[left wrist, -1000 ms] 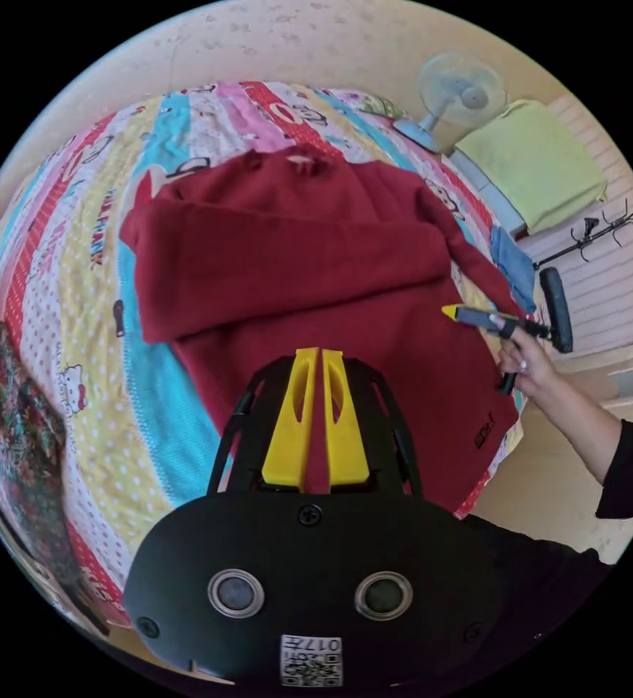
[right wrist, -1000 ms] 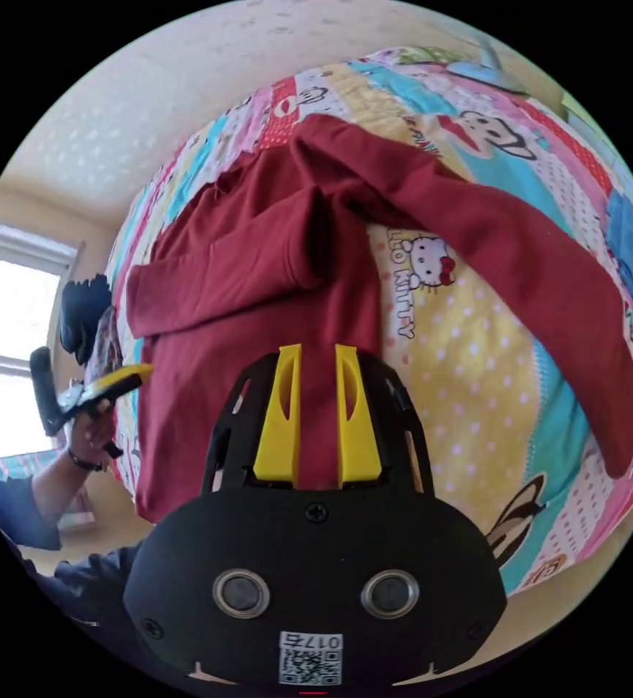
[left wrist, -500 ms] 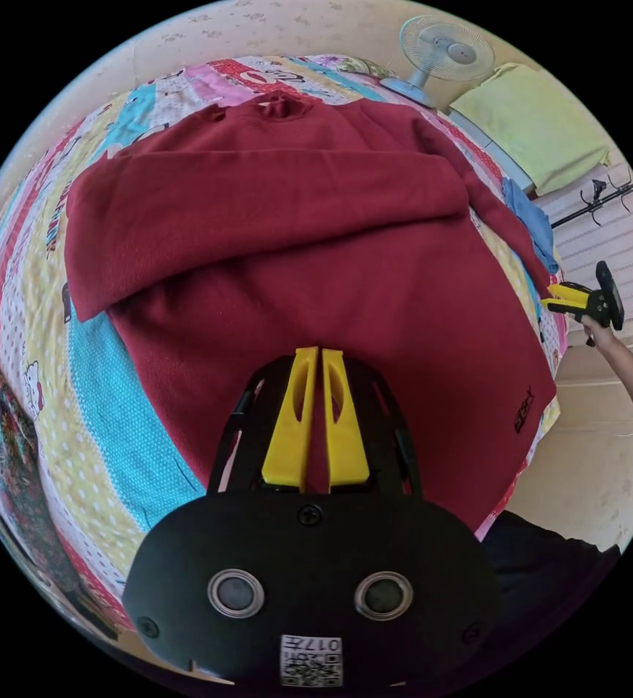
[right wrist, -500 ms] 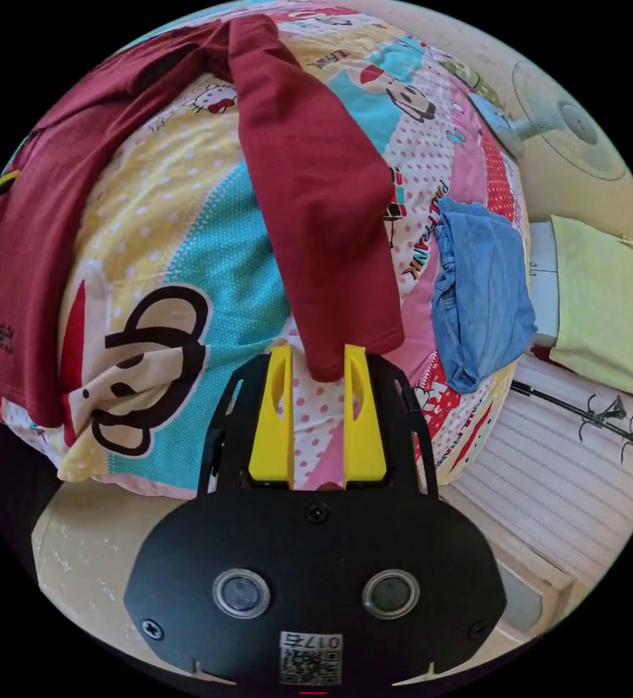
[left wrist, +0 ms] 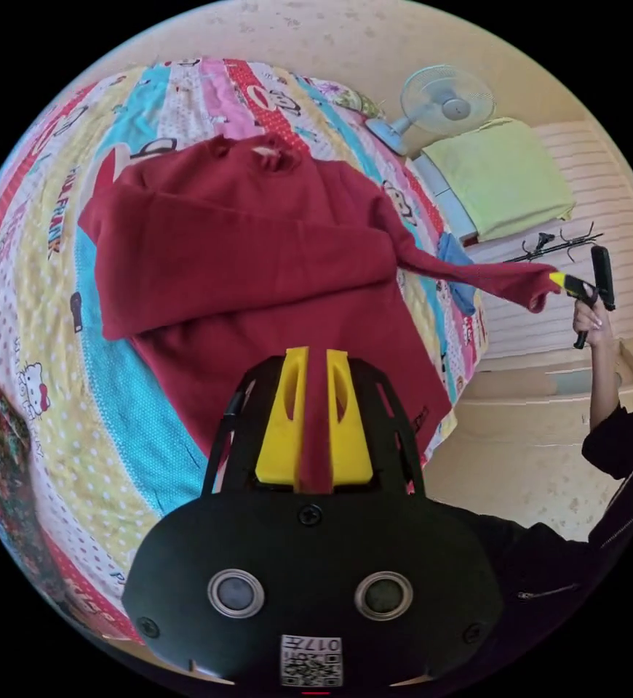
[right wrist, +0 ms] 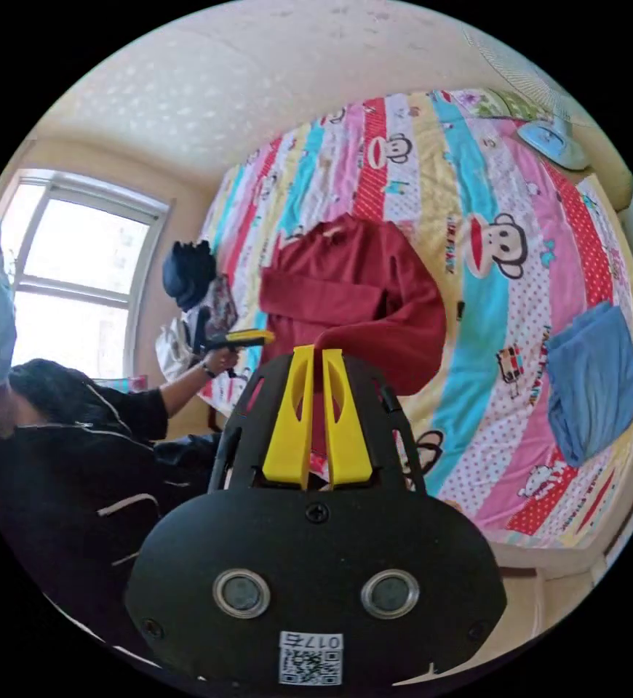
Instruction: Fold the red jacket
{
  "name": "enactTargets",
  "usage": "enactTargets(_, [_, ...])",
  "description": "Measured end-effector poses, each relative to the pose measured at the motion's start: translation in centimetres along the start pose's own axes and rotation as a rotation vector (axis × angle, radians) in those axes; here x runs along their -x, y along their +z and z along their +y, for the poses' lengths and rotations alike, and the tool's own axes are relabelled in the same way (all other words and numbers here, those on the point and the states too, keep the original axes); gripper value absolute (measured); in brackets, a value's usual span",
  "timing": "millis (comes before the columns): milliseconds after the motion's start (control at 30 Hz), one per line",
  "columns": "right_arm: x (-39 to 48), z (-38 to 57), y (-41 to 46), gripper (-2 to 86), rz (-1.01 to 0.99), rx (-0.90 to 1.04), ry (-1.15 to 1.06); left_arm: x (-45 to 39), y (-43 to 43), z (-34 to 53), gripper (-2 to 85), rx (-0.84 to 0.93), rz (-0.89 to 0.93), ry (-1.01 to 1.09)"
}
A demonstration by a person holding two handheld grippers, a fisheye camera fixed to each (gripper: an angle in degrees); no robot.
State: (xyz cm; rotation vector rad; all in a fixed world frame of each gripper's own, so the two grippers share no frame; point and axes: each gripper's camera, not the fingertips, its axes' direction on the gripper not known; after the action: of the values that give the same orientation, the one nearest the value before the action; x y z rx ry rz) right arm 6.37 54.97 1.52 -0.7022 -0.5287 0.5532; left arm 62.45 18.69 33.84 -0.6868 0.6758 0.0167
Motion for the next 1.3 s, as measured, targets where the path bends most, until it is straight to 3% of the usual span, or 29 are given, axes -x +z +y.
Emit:
enactTargets(100, [3.0, -5.3, 1.8, 2.6, -0.196, -0.042, -0.123, 1.0, -3.5, 1.7, 7.5, -0.129, 0.079, 0.004])
enactTargets(233, [2.2, -11.5, 14.3, 3.7, -0.359, 0.01, -0.156, 4.2, -6.3, 4.6, 8.9, -0.265, 0.153, -0.047])
enactTargets(333, [-2.2, -13.1, 25.8, 6.3, -0.422, 0.104, -0.015, 7.8, -7.2, 7.5, 9.9, -0.343, 0.128, -0.139])
enactTargets(400, [-4.4, -12.1, 28.4, 7.7, -0.491, 0.12, 0.035, 9.8, -7.4, 8.9, 10.3, -0.335, 0.088, -0.199])
enactTargets(500, [-5.9, -9.1, 25.4, 8.8, -0.366, 0.024, 0.016, 10.3, -7.4, 9.5, 10.8, -0.335, 0.022, -0.191])
enactTargets(667, [-11.1, -4.0, 16.7, 9.4, 0.109, -0.085, 0.085, 10.3, -4.0, 6.8, 12.4, -0.295, -0.045, -0.144])
enactTargets(767, [-13.6, -2.1, 15.1, 9.2, 0.259, -0.131, 0.12, 9.4, -1.0, 4.0, 12.5, -0.302, -0.157, -0.133])
enactTargets(867, [-14.8, -0.9, 16.8, 8.4, 0.407, -0.186, 0.1, 8.5, 3.9, 1.1, 8.8, -0.195, -0.237, -0.121])
enactTargets(933, [-15.5, -0.5, 18.9, 7.6, 0.467, -0.164, 0.095, 7.8, 6.5, 0.1, 3.3, -0.104, -0.345, -0.153])
enactTargets(1100, [-15.0, 0.7, 21.3, 5.6, 0.524, -0.192, 0.03, 4.5, 2.6, 1.6, 0.9, -0.315, -0.469, -0.142])
enactTargets(1167, [-16.2, 0.7, 24.3, 4.9, 0.6, -0.068, 0.013, 6.1, 4.9, 1.6, 1.1, -0.221, -0.529, -0.154])
enactTargets(1233, [-16.4, 1.0, 24.3, 4.7, 0.596, -0.092, 0.002, 7.8, 6.9, 1.5, 1.6, -0.125, -0.477, -0.201])
enactTargets(1300, [-16.2, 0.6, 23.4, 4.9, 0.561, -0.059, -0.001, 6.7, 5.0, 2.1, 2.9, -0.225, -0.405, -0.116])
